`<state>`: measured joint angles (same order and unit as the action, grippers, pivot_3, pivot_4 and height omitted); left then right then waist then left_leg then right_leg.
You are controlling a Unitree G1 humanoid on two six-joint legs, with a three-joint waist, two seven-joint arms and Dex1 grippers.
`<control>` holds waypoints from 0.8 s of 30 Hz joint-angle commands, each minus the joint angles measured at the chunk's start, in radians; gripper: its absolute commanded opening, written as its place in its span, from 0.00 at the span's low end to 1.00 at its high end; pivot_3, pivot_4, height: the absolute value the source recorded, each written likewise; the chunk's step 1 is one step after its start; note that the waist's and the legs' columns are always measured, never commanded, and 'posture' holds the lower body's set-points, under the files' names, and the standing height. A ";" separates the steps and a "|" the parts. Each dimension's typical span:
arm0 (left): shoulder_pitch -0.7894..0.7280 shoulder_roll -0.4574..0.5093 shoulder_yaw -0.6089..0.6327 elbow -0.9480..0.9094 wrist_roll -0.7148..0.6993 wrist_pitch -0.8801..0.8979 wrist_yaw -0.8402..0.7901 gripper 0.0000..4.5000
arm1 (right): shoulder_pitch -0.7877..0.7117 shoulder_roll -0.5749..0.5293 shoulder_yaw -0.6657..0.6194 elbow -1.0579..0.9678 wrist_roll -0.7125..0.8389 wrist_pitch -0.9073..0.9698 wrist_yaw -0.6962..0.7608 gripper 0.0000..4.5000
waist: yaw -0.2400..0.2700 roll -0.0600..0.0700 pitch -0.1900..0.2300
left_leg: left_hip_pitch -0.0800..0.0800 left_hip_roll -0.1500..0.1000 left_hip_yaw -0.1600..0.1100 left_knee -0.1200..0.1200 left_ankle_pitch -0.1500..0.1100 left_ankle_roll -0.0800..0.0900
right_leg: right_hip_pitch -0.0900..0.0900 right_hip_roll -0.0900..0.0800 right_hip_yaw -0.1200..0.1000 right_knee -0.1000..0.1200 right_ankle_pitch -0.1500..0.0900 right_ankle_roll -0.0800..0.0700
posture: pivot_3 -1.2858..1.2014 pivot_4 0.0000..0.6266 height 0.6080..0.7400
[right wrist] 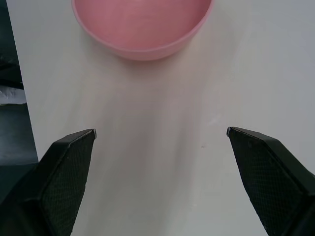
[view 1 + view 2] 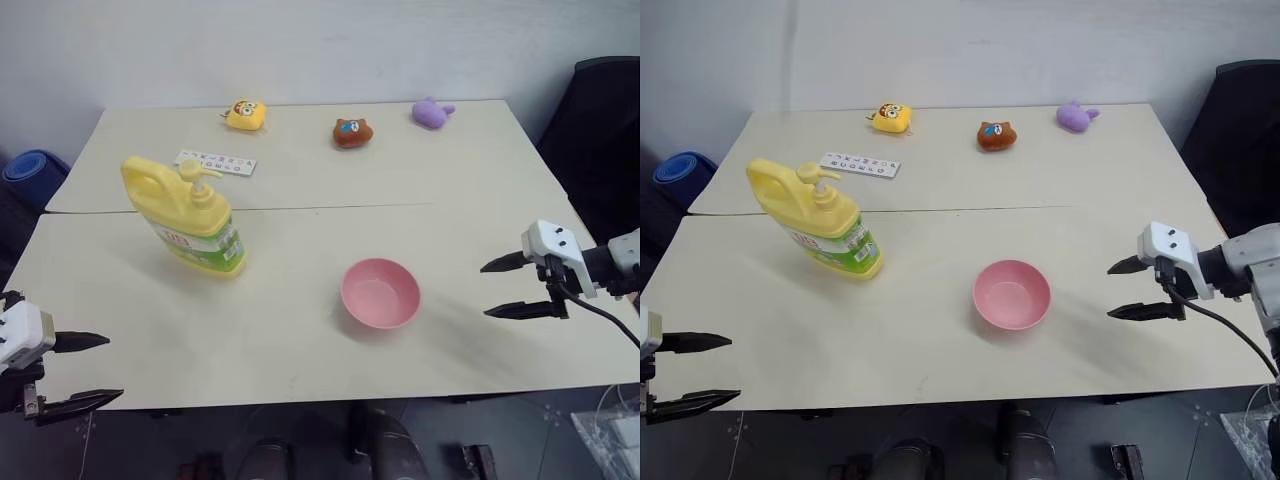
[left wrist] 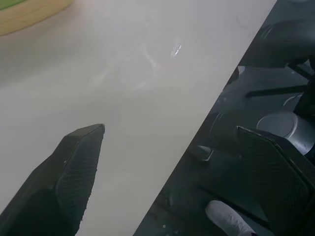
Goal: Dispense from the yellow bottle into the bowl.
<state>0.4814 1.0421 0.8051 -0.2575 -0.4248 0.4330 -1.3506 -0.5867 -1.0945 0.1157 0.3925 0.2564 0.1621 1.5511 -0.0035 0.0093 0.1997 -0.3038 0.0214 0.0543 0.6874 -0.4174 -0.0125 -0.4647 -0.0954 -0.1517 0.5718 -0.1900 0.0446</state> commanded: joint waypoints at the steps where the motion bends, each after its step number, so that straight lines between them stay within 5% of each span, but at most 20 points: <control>1: -0.015 -0.007 0.013 0.012 -0.010 -0.008 0.005 1.00 | 0.020 -0.021 -0.041 -0.044 0.030 0.018 0.054 0.99 | 0.000 0.000 0.000 | 0.000 0.000 0.000 0.001 0.000 0.000 | 0.000 0.000 0.000 0.000 0.000 0.000 | 0.52 0.24 1.00; 10: -0.119 0.004 -0.049 -0.027 -0.092 0.106 0.048 1.00 | 0.014 -0.022 -0.051 -0.108 0.047 0.120 0.015 0.99 | 0.000 0.000 0.000 | 0.001 0.006 0.006 0.012 -0.004 0.001 | 0.001 0.001 0.007 0.006 -0.001 -0.001 | 0.52 0.24 1.00; 18: -0.372 0.072 -0.146 -0.208 -0.370 0.335 0.100 1.00 | 0.050 -0.021 -0.114 -0.469 0.196 0.367 -0.042 0.99 | 0.002 0.000 0.000 | 0.004 0.007 0.009 0.012 -0.004 -0.002 | 0.000 0.003 0.017 0.015 -0.001 -0.002 | 0.52 0.24 1.00; 24: -0.594 0.146 -0.328 -0.309 -0.539 0.412 0.104 1.00 | 0.061 0.036 -0.049 -0.739 0.220 0.503 -0.172 0.99 | 0.000 -0.001 0.000 | 0.005 0.006 0.010 0.012 -0.005 -0.004 | 0.000 0.005 0.019 0.015 -0.001 -0.002 | 0.52 0.24 1.00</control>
<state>-0.0892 1.1701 0.5077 -0.5427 -0.9208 0.8345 -1.2469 -0.5260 -1.0684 0.0595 -0.2827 0.4634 0.6413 1.4112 -0.0033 0.0086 0.1993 -0.2988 0.0268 0.0645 0.6997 -0.4232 -0.0171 -0.4648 -0.0878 -0.1327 0.5858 -0.1911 0.0424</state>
